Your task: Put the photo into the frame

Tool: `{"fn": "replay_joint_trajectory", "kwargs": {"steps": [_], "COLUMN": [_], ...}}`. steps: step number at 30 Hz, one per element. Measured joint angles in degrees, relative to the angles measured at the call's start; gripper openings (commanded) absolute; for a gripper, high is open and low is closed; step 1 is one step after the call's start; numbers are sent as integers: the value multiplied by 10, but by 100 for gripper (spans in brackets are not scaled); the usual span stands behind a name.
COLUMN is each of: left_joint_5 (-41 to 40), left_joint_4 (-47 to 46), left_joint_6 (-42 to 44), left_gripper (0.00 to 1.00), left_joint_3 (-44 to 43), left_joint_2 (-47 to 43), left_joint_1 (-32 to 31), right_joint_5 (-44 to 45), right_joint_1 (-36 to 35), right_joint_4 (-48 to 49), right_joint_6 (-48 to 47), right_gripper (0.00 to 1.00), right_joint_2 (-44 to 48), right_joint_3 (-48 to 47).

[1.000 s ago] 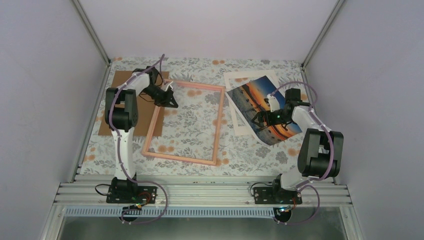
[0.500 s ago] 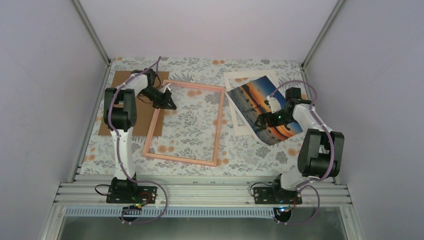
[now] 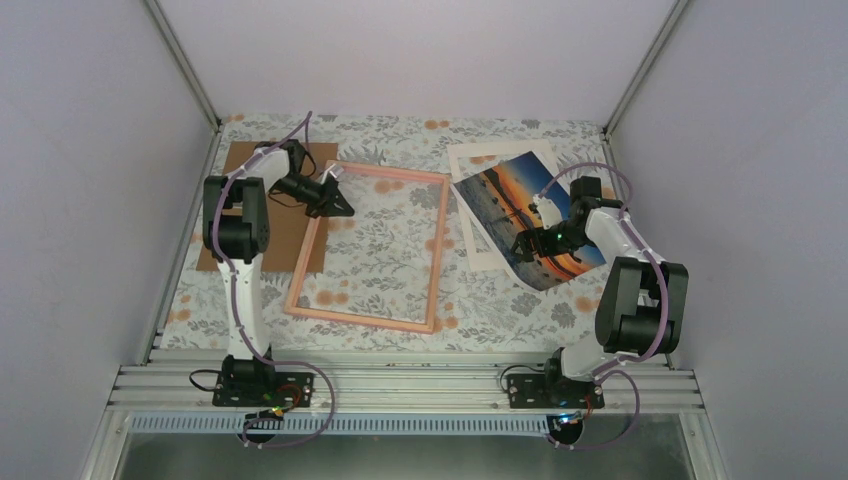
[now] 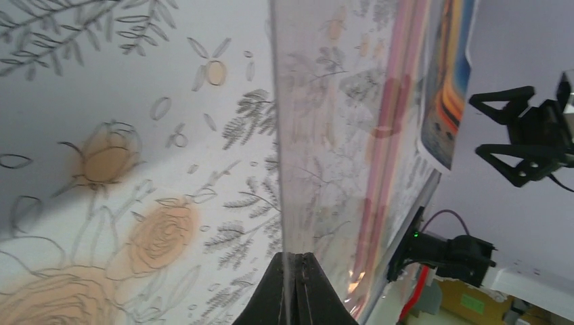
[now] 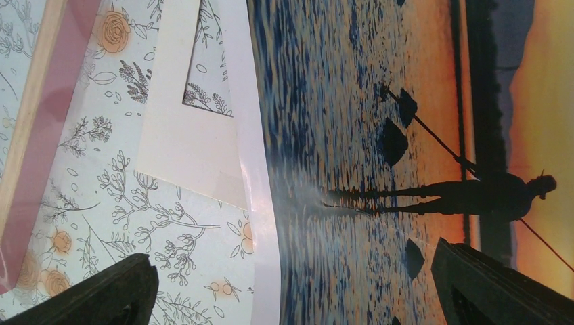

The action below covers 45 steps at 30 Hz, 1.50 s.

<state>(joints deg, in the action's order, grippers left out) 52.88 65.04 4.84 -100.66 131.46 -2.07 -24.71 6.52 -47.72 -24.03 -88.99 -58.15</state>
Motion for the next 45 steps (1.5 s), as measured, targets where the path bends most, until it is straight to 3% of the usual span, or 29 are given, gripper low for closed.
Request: {"fn": "replay_joint_trajectory", "kwargs": {"steps": [11,31,45], "left_joint_5": [48,7,1], "left_joint_4": [0,-24,26], "left_joint_6": [-19,-13,64], "left_gripper": [2,2,2], "left_joint_3": [59,41,25], "left_joint_2": [-51,-42,-18], "left_joint_1": [8,10,12], "right_joint_5": [0,-1,-1], "right_joint_1": [0,0,0], "right_joint_4": [-1,0,1], "right_joint_6": [0,0,0], "right_gripper": [100,100,100], "right_joint_2": [0,0,0], "right_joint_3": [0,0,0]}}
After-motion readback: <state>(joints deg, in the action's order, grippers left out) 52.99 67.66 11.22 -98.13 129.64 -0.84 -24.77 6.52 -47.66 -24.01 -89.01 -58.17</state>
